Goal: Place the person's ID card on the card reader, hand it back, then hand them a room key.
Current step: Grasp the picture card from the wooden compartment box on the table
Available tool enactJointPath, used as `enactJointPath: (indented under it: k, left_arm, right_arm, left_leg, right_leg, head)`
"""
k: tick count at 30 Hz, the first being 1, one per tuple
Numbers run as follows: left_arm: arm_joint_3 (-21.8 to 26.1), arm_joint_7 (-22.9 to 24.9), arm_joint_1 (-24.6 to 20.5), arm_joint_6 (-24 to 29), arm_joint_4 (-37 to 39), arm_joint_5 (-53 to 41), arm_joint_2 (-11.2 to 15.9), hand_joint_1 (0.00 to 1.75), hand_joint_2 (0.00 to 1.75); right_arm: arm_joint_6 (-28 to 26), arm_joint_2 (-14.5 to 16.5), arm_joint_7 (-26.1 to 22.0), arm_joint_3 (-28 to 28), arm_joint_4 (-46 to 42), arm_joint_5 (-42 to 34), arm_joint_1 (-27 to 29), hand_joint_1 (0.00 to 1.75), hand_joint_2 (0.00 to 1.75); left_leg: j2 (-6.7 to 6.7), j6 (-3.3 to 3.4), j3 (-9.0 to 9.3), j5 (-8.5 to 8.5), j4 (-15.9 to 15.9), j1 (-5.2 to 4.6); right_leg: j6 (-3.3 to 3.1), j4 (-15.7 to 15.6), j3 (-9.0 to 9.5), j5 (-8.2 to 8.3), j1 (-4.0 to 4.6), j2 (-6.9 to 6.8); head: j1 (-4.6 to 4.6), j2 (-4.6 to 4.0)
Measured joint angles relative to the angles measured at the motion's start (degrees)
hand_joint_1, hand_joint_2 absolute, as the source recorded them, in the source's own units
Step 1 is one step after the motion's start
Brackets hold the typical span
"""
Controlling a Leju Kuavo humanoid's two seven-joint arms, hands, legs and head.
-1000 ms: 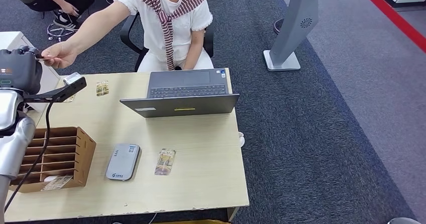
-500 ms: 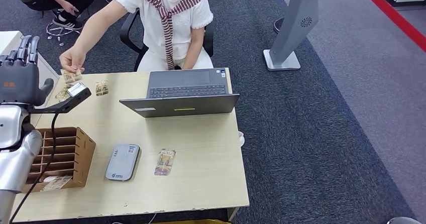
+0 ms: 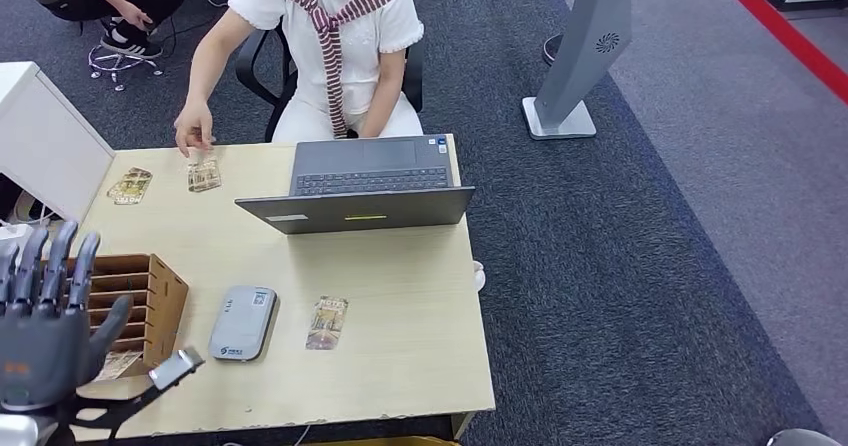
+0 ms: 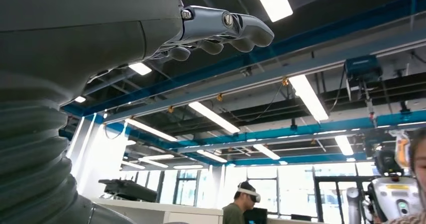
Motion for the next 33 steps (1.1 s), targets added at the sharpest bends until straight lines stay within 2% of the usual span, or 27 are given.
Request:
enactJointPath:
  k: [2, 4, 8, 11, 13, 16, 22, 33]
  left_arm:
    - [0.5, 0.8, 6.1, 1.5, -3.6, -2.0, -0.3, 0.0, 1.75]
    - [0.7, 1.7, 10.3, 1.8, -6.1, -3.1, -0.4, 0.0, 1.75]
    - [0.9, 2.4, 14.1, 1.7, -9.1, -3.4, -0.4, 0.0, 1.75]
    - [1.0, 2.6, 15.2, 1.2, -10.1, -3.3, -0.3, 0.0, 1.75]
    - [1.0, 3.2, 16.0, -1.8, -10.4, -2.8, 0.0, 0.0, 1.75]
    - [0.7, 6.0, 17.7, -6.9, -10.4, -1.7, 1.4, 0.0, 1.75]
    - [-0.1, 11.1, 18.2, -11.4, -8.2, 0.6, 3.5, 0.0, 1.75]
    - [0.4, 9.9, 15.6, -12.0, -0.2, 4.0, 3.4, 0.0, 1.75]
  right_arm:
    - [-0.2, 0.0, 0.2, -0.5, 0.0, 0.0, 0.2, 0.0, 0.0]
    - [-0.4, 0.0, 0.3, -0.9, 0.0, 0.0, 0.2, 0.0, 0.0]
    - [-0.5, 0.0, 0.3, -1.3, 0.0, 0.0, 0.2, 0.0, 0.0]
    - [-0.5, 0.0, 0.3, -1.3, 0.0, 0.1, 0.2, 0.0, 0.0]
    - [-0.5, 0.0, 0.3, -1.3, 0.0, 0.2, 0.2, 0.0, 0.0]
    - [-0.4, 0.0, 0.2, -1.4, 0.0, 0.3, 0.2, 0.0, 0.0]
    - [-0.3, 0.0, 0.3, -2.2, -0.1, 1.3, 0.1, 0.0, 0.0]
    - [0.1, 0.0, 0.4, -2.2, 0.0, 2.4, 0.1, 0.0, 0.0]
  left_leg:
    - [-0.06, 0.01, -0.03, -0.01, 0.0, 0.0]
    - [-0.13, 0.02, -0.06, -0.01, 0.0, 0.0]
    - [-0.21, 0.01, -0.09, 0.02, 0.0, 0.0]
    - [-0.24, -0.03, -0.09, 0.07, 0.0, 0.01]
    - [-0.24, -0.03, -0.08, 0.09, 0.0, 0.01]
    - [-0.21, -0.02, -0.06, 0.11, 0.0, 0.02]
    - [-0.32, -0.03, -0.08, 0.11, 0.0, 0.03]
    - [-0.35, -0.03, -0.09, 0.12, 0.0, 0.02]
  right_leg:
    - [0.01, 0.0, -0.02, -0.02, 0.01, -0.05]
    - [0.02, 0.0, -0.02, -0.03, 0.02, -0.13]
    - [0.02, 0.0, 0.0, 0.0, 0.02, -0.24]
    - [0.02, 0.0, 0.01, 0.06, 0.02, -0.26]
    - [0.01, 0.0, 0.02, 0.08, 0.02, -0.25]
    - [-0.01, 0.0, -0.01, 0.09, 0.04, -0.24]
    - [-0.03, 0.0, -0.01, 0.09, 0.08, -0.31]
    - [-0.02, 0.0, 0.02, 0.1, 0.07, -0.31]
  head:
    - [0.0, 0.0]
    - [0.0, 0.0]
    - [0.0, 0.0]
    - [0.0, 0.0]
    - [0.0, 0.0]
    - [-0.02, 0.0]
    - [0.0, 0.0]
    - [0.0, 0.0]
